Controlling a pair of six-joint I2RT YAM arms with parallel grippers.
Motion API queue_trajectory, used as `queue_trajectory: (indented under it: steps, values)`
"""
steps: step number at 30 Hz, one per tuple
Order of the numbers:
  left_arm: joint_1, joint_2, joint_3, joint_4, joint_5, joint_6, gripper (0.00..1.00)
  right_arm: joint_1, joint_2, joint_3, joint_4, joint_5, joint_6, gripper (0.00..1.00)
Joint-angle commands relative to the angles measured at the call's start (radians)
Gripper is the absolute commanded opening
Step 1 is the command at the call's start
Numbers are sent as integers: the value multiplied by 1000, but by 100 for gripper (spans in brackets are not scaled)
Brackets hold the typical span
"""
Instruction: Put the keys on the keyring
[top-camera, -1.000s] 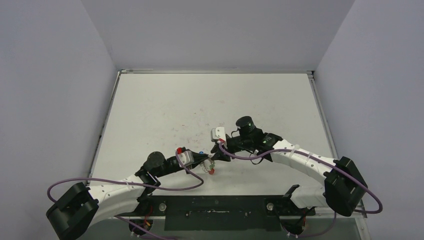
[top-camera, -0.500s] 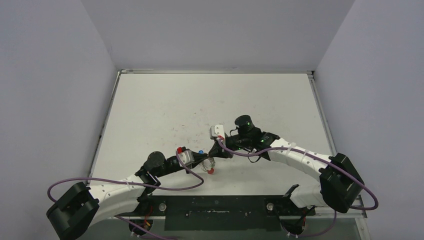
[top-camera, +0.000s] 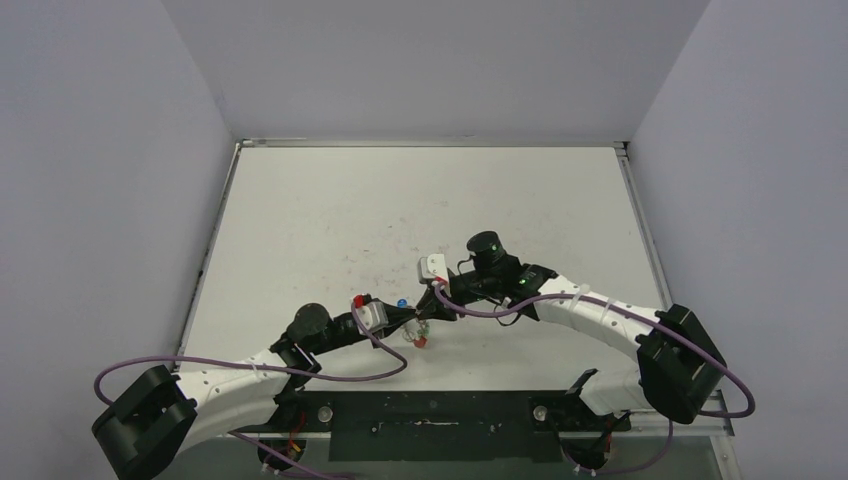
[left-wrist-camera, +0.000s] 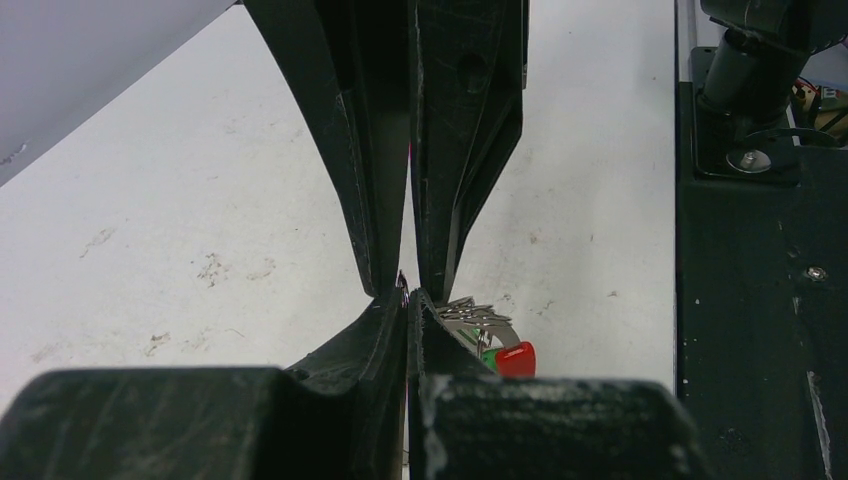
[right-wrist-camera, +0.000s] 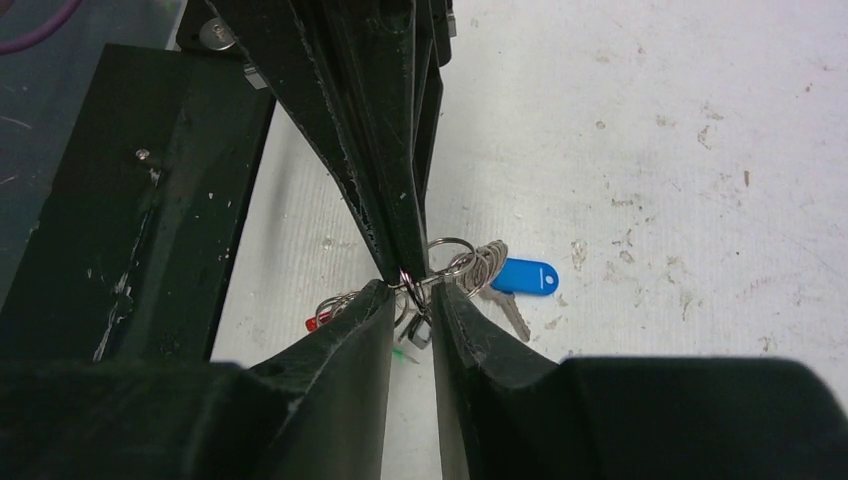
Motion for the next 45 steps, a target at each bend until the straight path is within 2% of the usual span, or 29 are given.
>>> queue_trajectory:
  steps: [1,5,12,14,17,21,25,32,36,45]
  values:
    - [-4,-20,23,58,12,-11,0,-3,33,43,22,-62,-26,15]
    - [-3,-28,21,56,8,-14,0,-3,39,56,-23,-67,-54,0]
    - [-3,-74,19,10,-23,-15,1,0,17,122,-187,3,-102,0]
    - [-4,-101,18,-24,-40,-11,14,5,29,182,-288,40,-109,0]
    - [-3,-152,20,-91,-71,-2,25,20,87,307,-486,104,-117,0]
    - [-2,-218,24,-204,-106,6,30,92,196,518,-772,280,-124,0]
    - [-3,-267,38,-295,-113,16,32,167,283,644,-910,412,-105,0]
    - [-2,-300,34,-372,-105,16,32,216,365,775,-982,428,-57,0]
    - [-1,-287,36,-354,-67,21,27,243,382,799,-982,430,-57,0]
    - [-1,-189,43,-253,-13,10,28,268,407,811,-979,438,-45,0]
